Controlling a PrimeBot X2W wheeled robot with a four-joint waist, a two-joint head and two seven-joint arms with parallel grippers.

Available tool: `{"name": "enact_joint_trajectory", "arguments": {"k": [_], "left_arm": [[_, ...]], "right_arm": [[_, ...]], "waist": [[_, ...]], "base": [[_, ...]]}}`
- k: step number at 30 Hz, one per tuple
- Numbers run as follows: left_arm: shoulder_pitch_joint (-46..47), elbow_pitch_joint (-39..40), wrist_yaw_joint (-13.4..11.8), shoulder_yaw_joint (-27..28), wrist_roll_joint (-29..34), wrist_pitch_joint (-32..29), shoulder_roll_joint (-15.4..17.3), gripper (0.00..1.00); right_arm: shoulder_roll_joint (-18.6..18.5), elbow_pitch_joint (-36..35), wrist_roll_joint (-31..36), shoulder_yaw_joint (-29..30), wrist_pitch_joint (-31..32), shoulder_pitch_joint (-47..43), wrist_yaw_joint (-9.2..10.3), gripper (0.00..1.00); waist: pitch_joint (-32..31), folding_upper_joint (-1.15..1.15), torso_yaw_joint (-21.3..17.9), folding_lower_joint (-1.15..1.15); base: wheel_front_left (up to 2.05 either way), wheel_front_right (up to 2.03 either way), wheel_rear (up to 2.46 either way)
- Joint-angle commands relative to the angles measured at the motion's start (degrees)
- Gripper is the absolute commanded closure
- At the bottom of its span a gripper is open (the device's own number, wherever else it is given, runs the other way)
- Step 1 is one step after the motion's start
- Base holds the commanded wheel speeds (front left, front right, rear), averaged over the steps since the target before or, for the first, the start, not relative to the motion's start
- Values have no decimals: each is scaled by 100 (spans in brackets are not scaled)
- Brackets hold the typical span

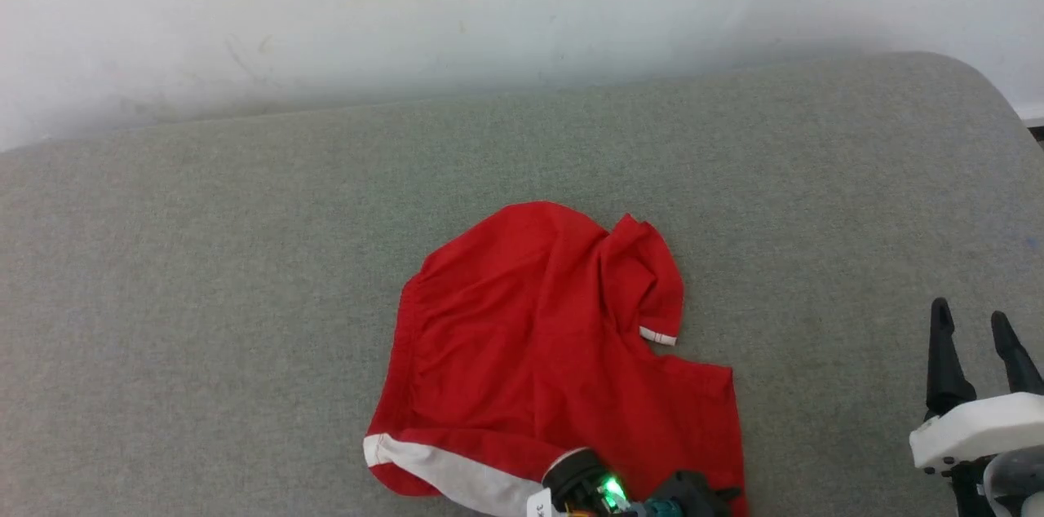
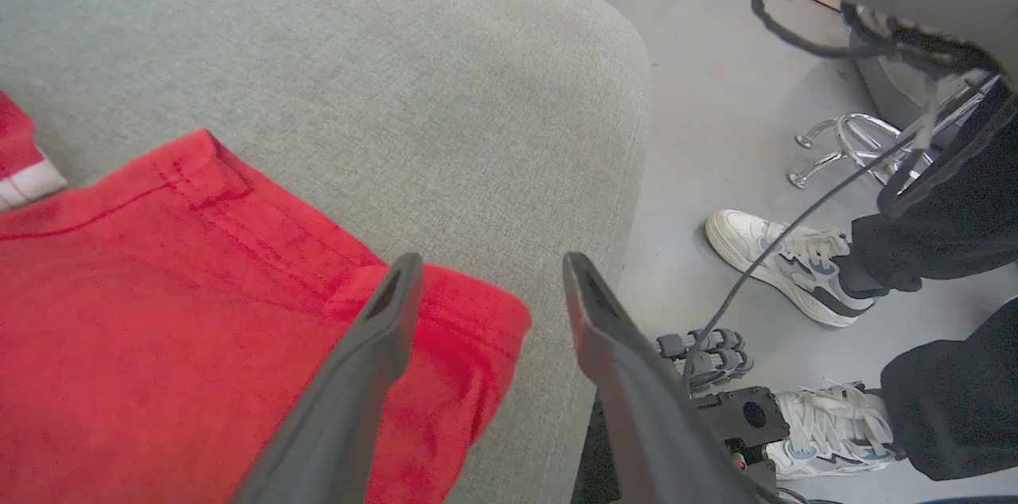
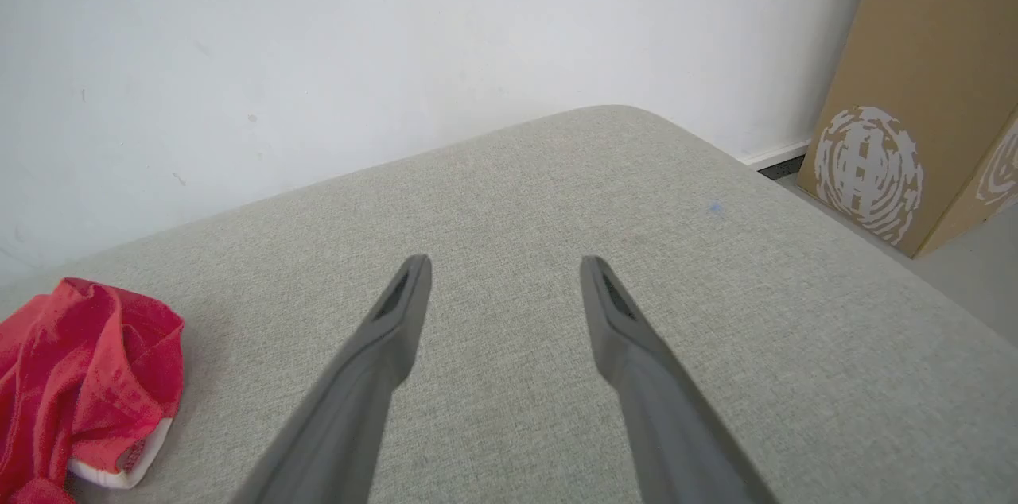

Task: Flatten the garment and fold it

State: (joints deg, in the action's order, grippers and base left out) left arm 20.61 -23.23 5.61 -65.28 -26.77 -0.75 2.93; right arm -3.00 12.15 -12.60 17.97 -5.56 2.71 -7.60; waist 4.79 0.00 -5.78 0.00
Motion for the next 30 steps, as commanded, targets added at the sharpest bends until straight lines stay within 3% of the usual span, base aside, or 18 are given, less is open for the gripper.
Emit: {"name": "enact_joint_trajectory", "arguments": {"k": [1, 7, 12, 19, 23, 30], "left_arm": [[167, -10, -55, -40, -53, 118, -4, 0], [505, 150, -338, 4, -287, 709, -4, 0], [777, 205, -794, 622, -403, 1217, 94, 0], [655, 487, -1404, 1862, -414, 1555, 1104, 0], [170, 1076, -1785, 2730, -147, 1571, 1680, 0], [-1171, 1936, -2077, 3907, 260, 1574, 1958, 0]], "right_arm": [[13, 22, -10, -35, 7, 19, 11, 0], [13, 98, 8, -206, 55, -106, 11, 0], [13, -11, 43, -357, 153, -254, 11, 0], [13, -413, -9, -905, 419, -507, 11, 0], [-22, -679, 32, -1194, 703, -648, 11, 0], [-333, -911, -111, -1698, 1219, -882, 11, 0]], "waist": [[-31, 0, 49, 0], [-321, 0, 252, 0], [-581, 0, 496, 0], [-685, 0, 825, 0], [-627, 0, 978, 0], [-531, 0, 1149, 0]], "base": [[0, 0, 0], [0, 0, 0], [0, 0, 0], [0, 0, 0], [0, 0, 0], [0, 0, 0]]}}
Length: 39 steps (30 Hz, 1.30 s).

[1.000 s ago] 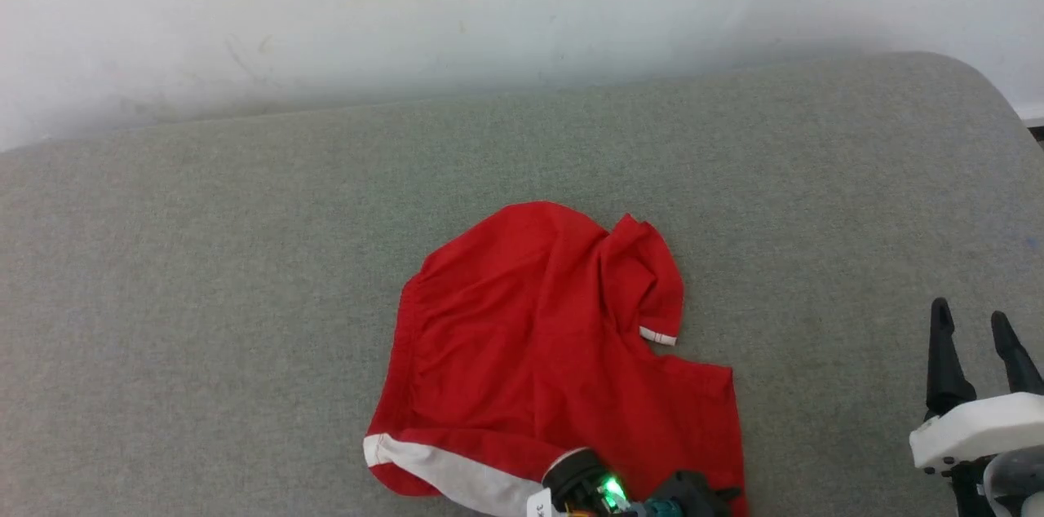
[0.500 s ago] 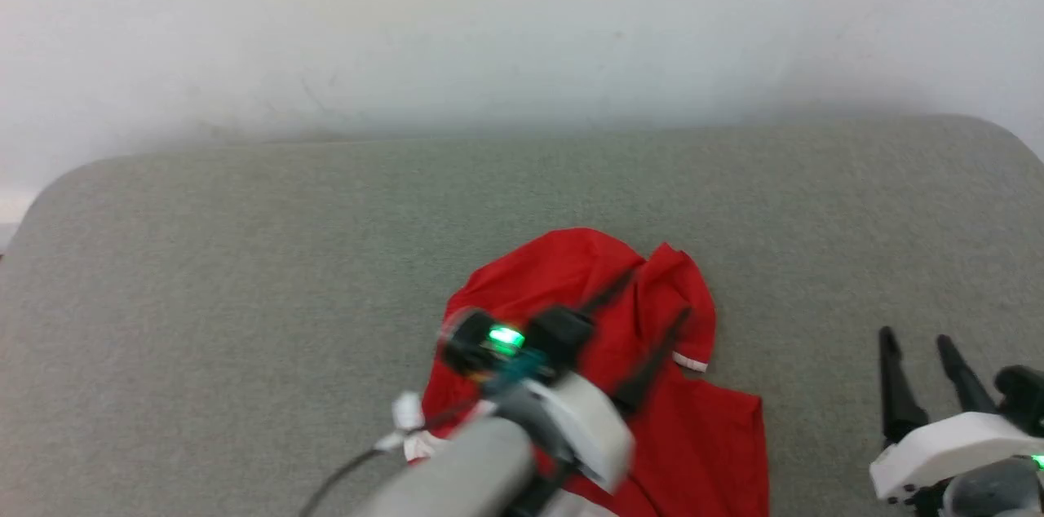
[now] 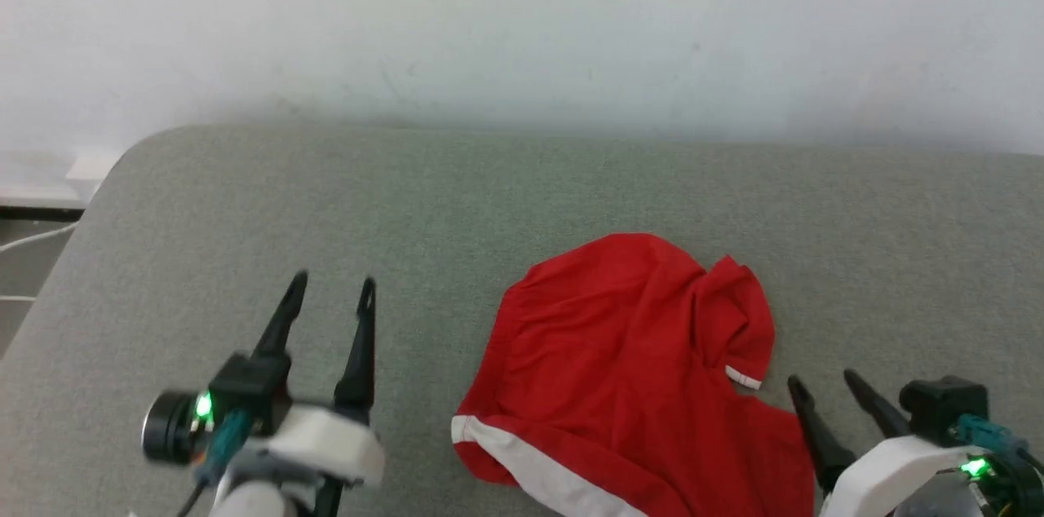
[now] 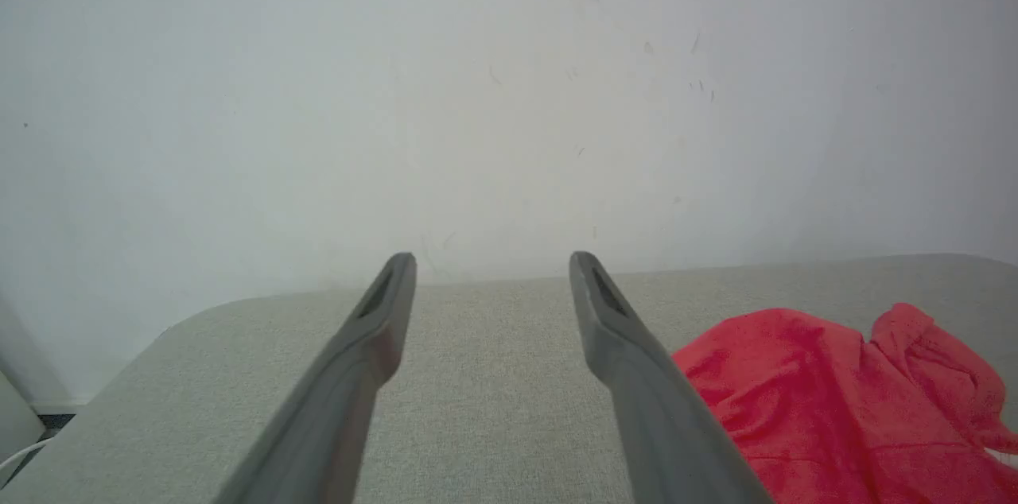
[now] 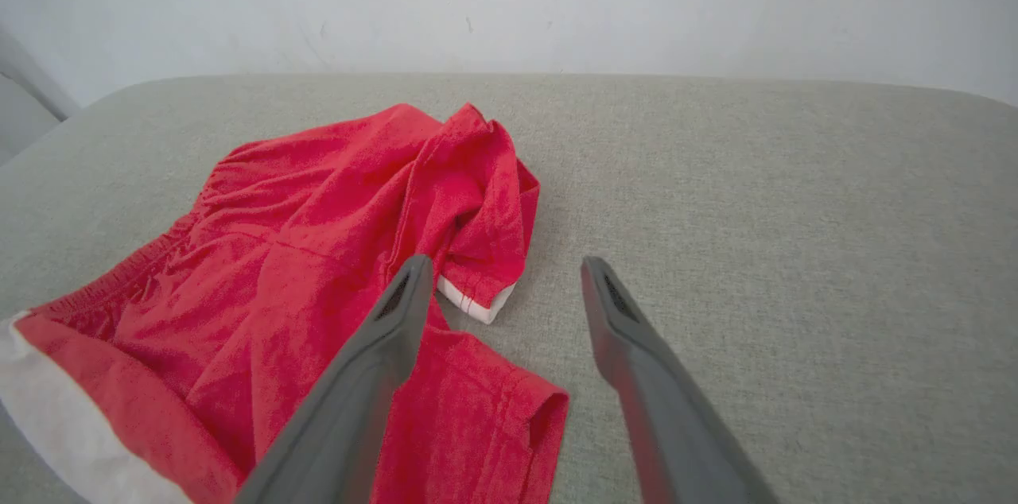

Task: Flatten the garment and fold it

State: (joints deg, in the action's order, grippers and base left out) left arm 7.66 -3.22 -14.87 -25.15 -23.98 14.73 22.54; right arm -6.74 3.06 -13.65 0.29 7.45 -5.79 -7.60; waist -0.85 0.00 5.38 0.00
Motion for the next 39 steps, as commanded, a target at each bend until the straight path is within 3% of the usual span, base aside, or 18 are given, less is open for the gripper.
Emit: {"name": "enact_joint_trajectory", "arguments": {"k": [1, 6, 14, 23, 24, 25, 26, 30, 39], "left_arm": [[-98, 45, -38, 35, 57, 26, -34, 0], [-910, 380, 3, 542, 343, 26, -405, 0], [-882, 308, 551, 807, 711, 27, -861, 0], [-822, 82, 954, 1162, 1001, 27, -1240, 0], [-828, 73, 985, 1199, 1033, 27, -1276, 0], [-833, 60, 1018, 1235, 1064, 27, -1309, 0], [-835, 47, 1054, 1270, 1092, 27, -1338, 0], [-839, -19, 1182, 1388, 1201, 27, -1438, 0], [-692, -98, 1427, 1496, 1406, 27, -1659, 0]], "right_arm": [[-41, -27, -32, -16, 23, -74, 11, 0], [-535, -136, -165, -343, 801, -228, 11, 0], [-1273, -145, -326, -780, 2062, 96, 11, 0], [-1353, 439, -138, -895, 2341, 438, 11, 0], [-1335, 493, -112, -869, 2323, 444, 11, 17], [-1314, 543, -92, -842, 2298, 452, 11, 79], [-1296, 580, -84, -818, 2262, 460, 11, 100], [-1291, 608, -205, -619, 2139, 543, 11, 100], [-1846, 592, -320, -309, 2265, 1341, 11, 100]], "waist": [[45, 0, 57, 0], [120, 0, 224, 0], [357, 0, 542, 0], [553, 0, 823, 0], [574, 0, 836, 0], [584, 0, 846, 0], [590, 0, 853, 0], [581, 0, 860, 0], [755, 0, 870, 0]], "base": [[0, 0, 0], [0, 0, 0], [0, 0, 0], [0, 0, 0], [0, 0, 0], [0, 0, 0], [0, 0, 0], [0, 0, 0], [0, 0, 0]]}}
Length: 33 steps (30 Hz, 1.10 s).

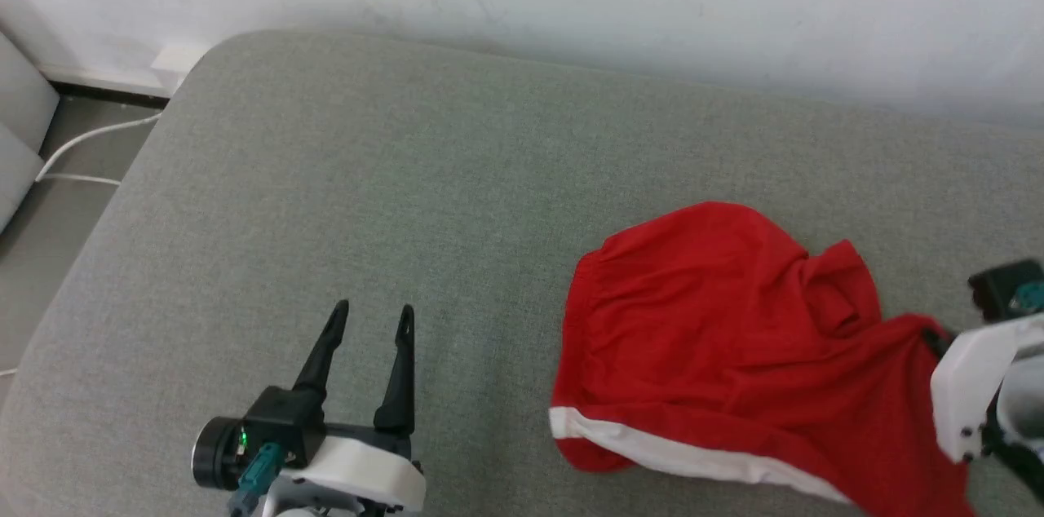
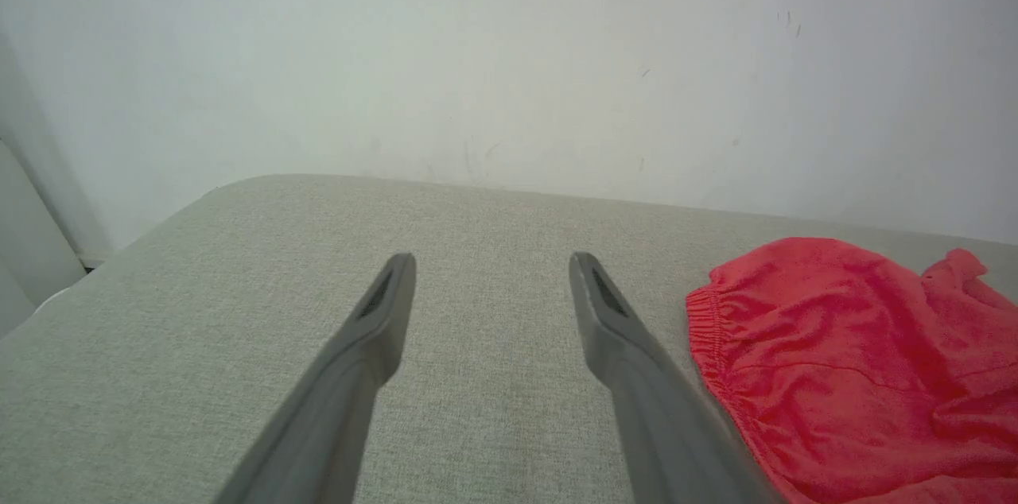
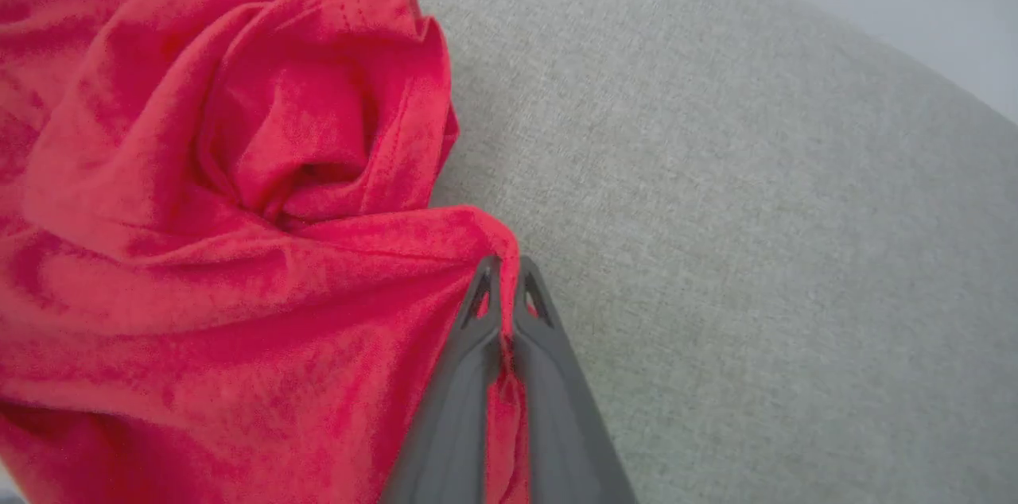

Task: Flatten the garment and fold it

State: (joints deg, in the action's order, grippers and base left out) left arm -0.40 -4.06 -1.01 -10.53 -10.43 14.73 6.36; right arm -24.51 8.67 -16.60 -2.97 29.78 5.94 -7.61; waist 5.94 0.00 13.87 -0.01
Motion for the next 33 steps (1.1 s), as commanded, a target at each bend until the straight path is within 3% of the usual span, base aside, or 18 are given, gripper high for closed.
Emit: {"name": "enact_joint_trajectory", "arguments": {"k": [1, 7, 8, 9, 14, 19, 27, 33], "left_arm": [[140, -18, 64, 36, 69, 27, -66, 0], [270, -60, 177, 83, 146, 27, -188, 0], [282, -67, 190, 93, 157, 27, -203, 0], [291, -75, 200, 103, 168, 27, -218, 0], [266, -121, 239, 161, 210, 27, -269, 0], [129, -111, 307, 257, 270, 27, -285, 0], [-149, -20, 468, 365, 98, 27, -314, 0], [-296, -331, 655, 94, -159, 27, -329, 0]], "right_arm": [[-124, 82, -48, 7, 64, 289, 12, 100], [-350, 871, -22, -149, 139, 939, 12, 100], [-372, 1059, 28, -191, 94, 1019, 12, 86], [-383, 1244, 88, -224, 29, 1092, 12, 0], [-260, 1829, 265, -219, -615, 1352, 12, 0], [-116, 1785, 267, -228, -1431, 1380, 12, 0], [285, 716, 160, 90, -2624, 654, 12, 0], [1166, -228, 422, 790, -3559, -432, 12, 0]], "waist": [[114, 0, 32, 1], [304, 0, 115, 1], [319, 0, 122, 1], [326, 0, 126, 1], [193, 0, 49, 1], [-132, 0, -224, 1], [-524, 0, -703, 1], [-608, 0, -952, 1]], "base": [[0, 0, 0], [0, 0, 0], [0, 0, 0], [0, 0, 0], [0, 0, 0], [0, 0, 0], [0, 0, 0], [0, 0, 0]]}}
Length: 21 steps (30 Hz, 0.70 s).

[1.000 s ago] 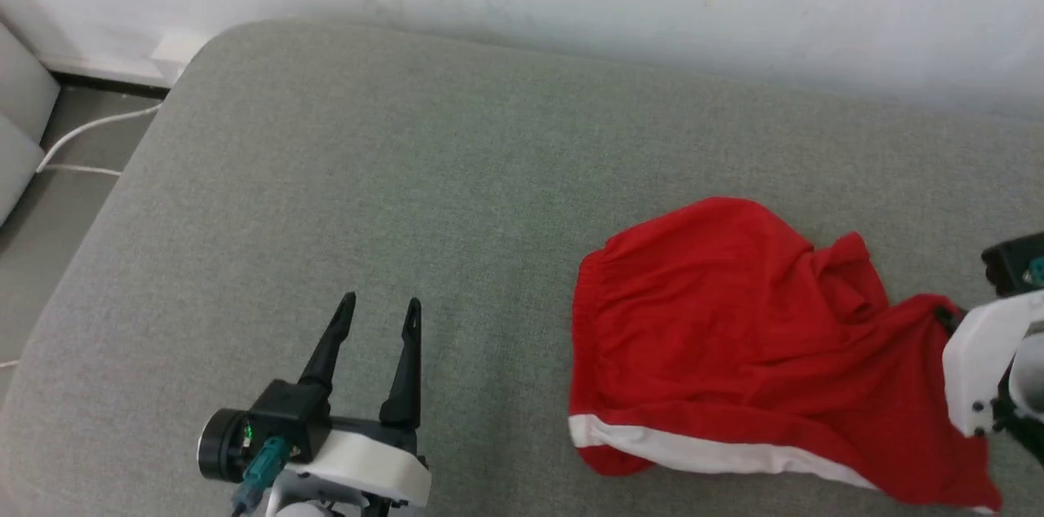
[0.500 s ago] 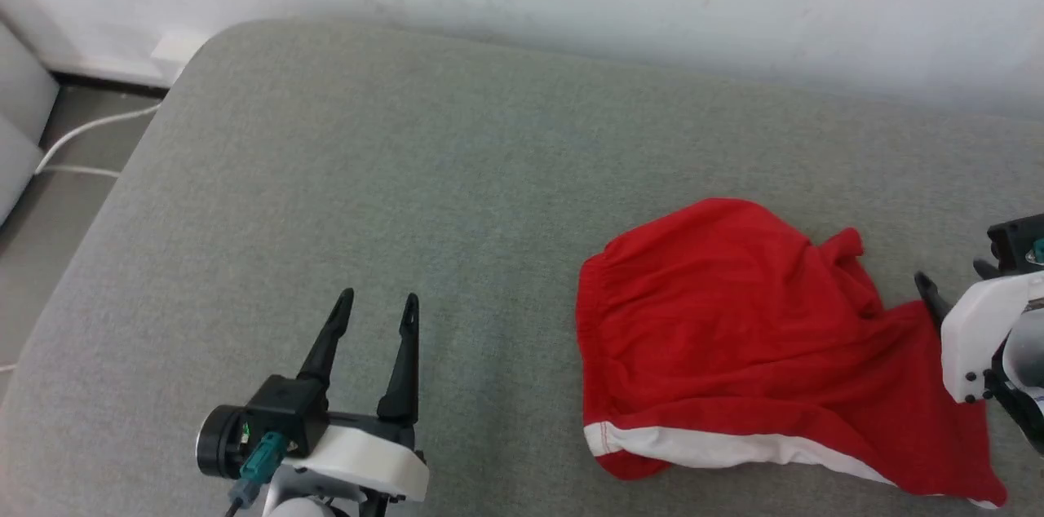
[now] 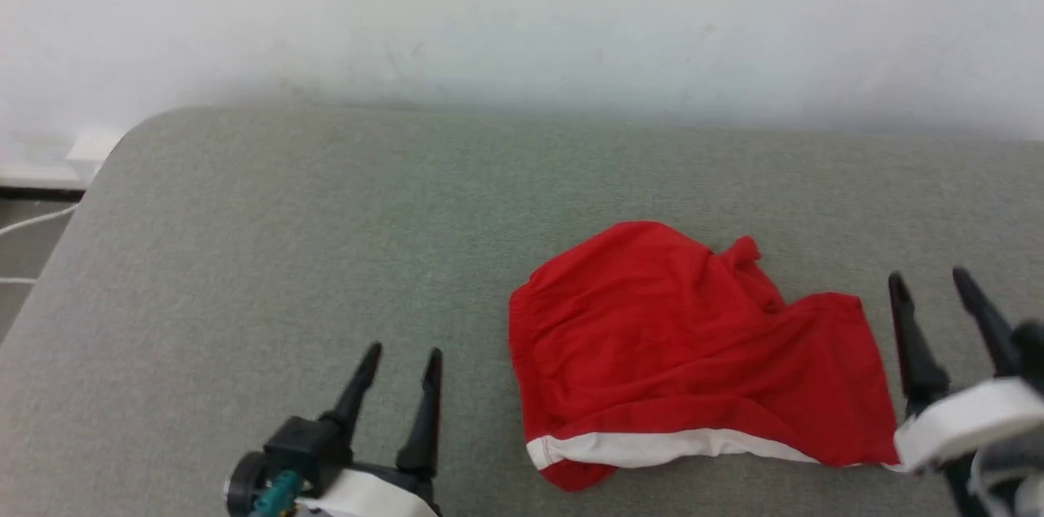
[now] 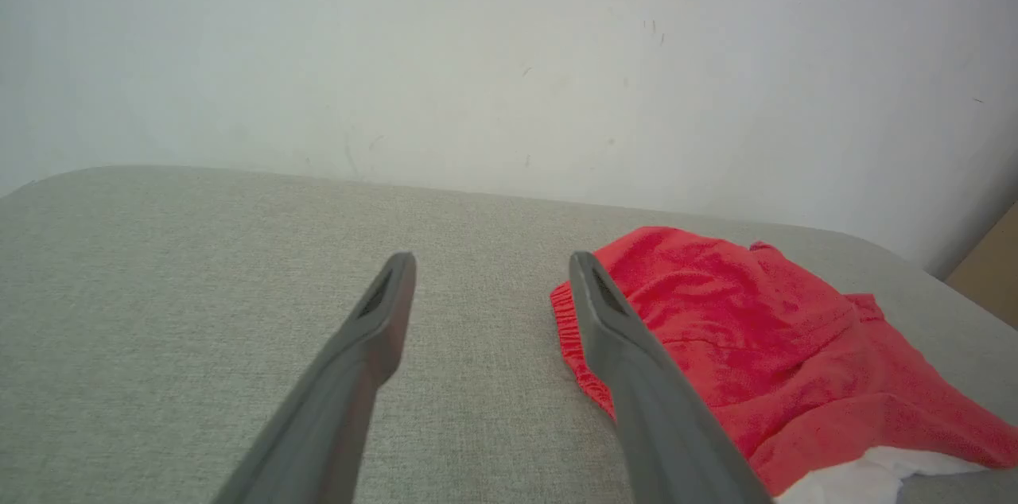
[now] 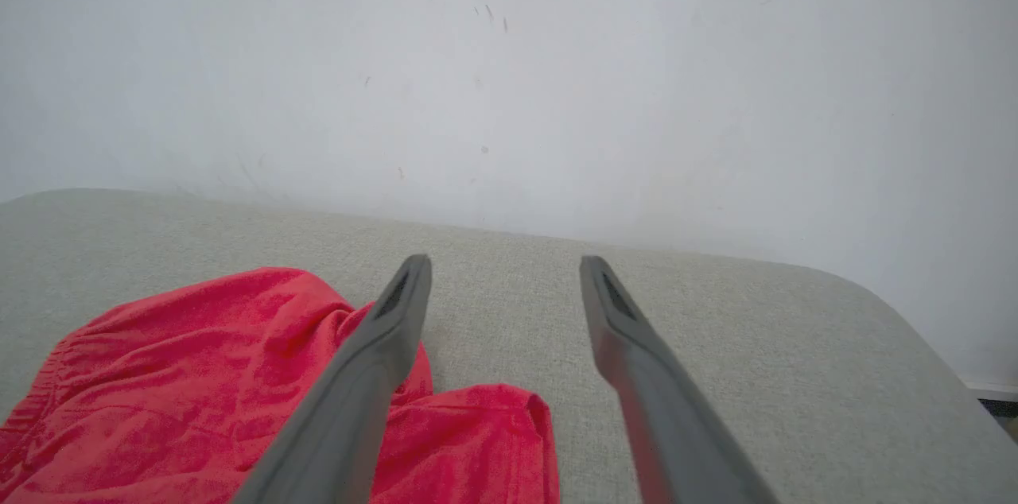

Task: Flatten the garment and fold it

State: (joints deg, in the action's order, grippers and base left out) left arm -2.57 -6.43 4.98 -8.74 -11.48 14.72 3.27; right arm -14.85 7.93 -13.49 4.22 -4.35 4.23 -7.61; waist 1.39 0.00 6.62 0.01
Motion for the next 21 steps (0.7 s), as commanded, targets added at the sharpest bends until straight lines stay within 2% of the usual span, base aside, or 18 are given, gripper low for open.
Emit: {"name": "enact_joint_trajectory", "arguments": {"k": [1, 5, 7, 13, 14, 15, 16, 17, 21], "left_arm": [[-79, -94, 56, -85, -54, 28, -20, 0], [-115, -351, 147, -375, -165, -194, 10, 0], [-132, -432, 179, -498, -262, -394, 48, 0], [-132, -310, 229, -831, -833, -1651, 145, 0], [-142, -146, 232, -911, -1018, -2239, 192, 0], [-142, -146, 232, -911, -1018, -2239, 192, 0], [-171, 23, 231, -961, -1181, -2831, 251, 0], [-171, 23, 231, -961, -1181, -2831, 251, 0], [-161, 391, 120, -961, -1314, -3541, 372, 0]], "right_arm": [[200, -154, 111, 70, -146, -261, 12, 0], [775, -557, 390, 256, -540, -964, 12, 0], [905, -622, 429, 247, -600, -1201, 12, 0], [1058, -736, 507, 408, -543, -1330, 12, 0], [1079, -757, 525, 453, -527, -1291, 12, 0], [1079, -757, 525, 453, -527, -1291, 12, 0], [1094, -757, 545, 479, -521, -1252, 12, 0], [1094, -757, 545, 479, -521, -1252, 12, 0], [1117, -717, 575, 529, -534, -1178, 12, 0]], "waist": [[-153, 0, -226, -1], [-172, 0, -367, -1], [-158, 0, -443, -1], [-11, 0, -594, -1], [55, 0, -617, -1], [55, 0, -617, -1], [121, 0, -634, -1], [121, 0, -634, -1], [251, 0, -660, -1]], "base": [[0, 0, 0], [0, 0, 0], [0, 0, 0], [0, 0, 0], [0, 0, 0], [0, 0, 0], [0, 0, 0], [0, 0, 0], [0, 0, 0]]}}
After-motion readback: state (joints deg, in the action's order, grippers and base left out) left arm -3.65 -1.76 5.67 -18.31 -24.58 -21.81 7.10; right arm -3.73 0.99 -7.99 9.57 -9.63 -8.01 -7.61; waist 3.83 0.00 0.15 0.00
